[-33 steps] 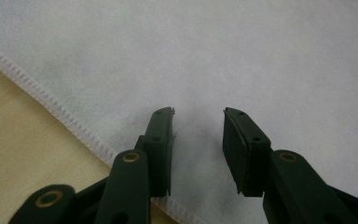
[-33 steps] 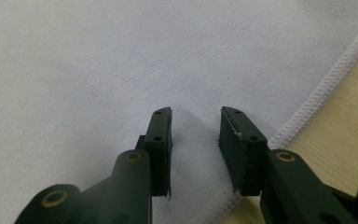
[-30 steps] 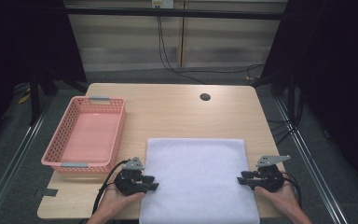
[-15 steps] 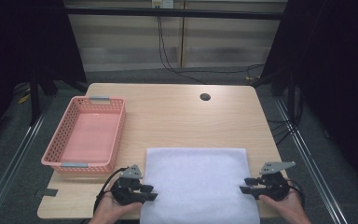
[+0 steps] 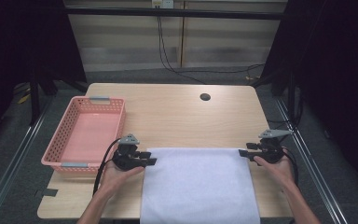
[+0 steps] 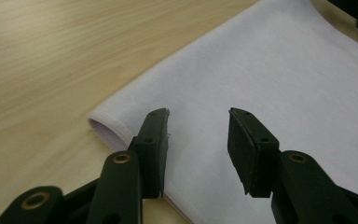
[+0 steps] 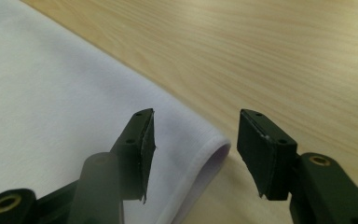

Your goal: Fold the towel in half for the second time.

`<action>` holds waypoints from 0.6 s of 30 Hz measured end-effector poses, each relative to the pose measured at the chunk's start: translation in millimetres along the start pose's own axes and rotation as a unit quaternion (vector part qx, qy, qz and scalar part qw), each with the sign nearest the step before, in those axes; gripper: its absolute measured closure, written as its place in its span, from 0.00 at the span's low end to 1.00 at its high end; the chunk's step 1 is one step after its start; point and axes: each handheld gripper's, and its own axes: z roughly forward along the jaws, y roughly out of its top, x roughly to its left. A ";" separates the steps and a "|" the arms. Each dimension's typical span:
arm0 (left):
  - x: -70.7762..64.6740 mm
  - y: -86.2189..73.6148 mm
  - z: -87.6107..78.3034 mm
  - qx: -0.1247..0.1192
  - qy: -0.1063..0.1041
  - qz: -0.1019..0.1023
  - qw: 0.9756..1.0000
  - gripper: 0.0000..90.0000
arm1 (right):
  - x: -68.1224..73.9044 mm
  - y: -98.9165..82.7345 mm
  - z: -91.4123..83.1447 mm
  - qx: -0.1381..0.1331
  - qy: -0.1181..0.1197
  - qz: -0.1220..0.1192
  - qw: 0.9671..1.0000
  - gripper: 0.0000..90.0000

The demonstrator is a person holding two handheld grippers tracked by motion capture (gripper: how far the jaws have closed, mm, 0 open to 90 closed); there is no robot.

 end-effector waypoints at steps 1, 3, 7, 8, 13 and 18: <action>-1.7 1.2 1.6 0.004 -0.001 0.004 1.000 0.62 | -2.3 0.6 5.0 0.008 -0.005 0.000 1.000 0.51; -3.4 2.3 5.3 0.004 0.000 0.010 1.000 0.61 | -5.1 1.1 11.5 0.014 -0.003 -0.003 1.000 0.51; -0.1 1.0 11.1 0.012 0.013 0.005 1.000 0.57 | -3.3 -1.8 21.5 0.031 0.006 -0.010 0.999 0.59; 1.3 0.2 11.5 0.011 0.018 0.002 1.000 0.56 | -1.3 -3.3 23.6 0.034 -0.001 -0.021 0.999 0.63; 9.1 -1.8 17.6 0.013 0.025 -0.009 1.000 0.48 | -5.2 -5.0 21.9 0.033 0.014 -0.012 0.999 0.87; 18.0 -0.4 23.2 0.015 0.039 -0.013 0.999 0.45 | -3.6 -4.7 21.3 0.034 0.010 -0.014 0.999 0.94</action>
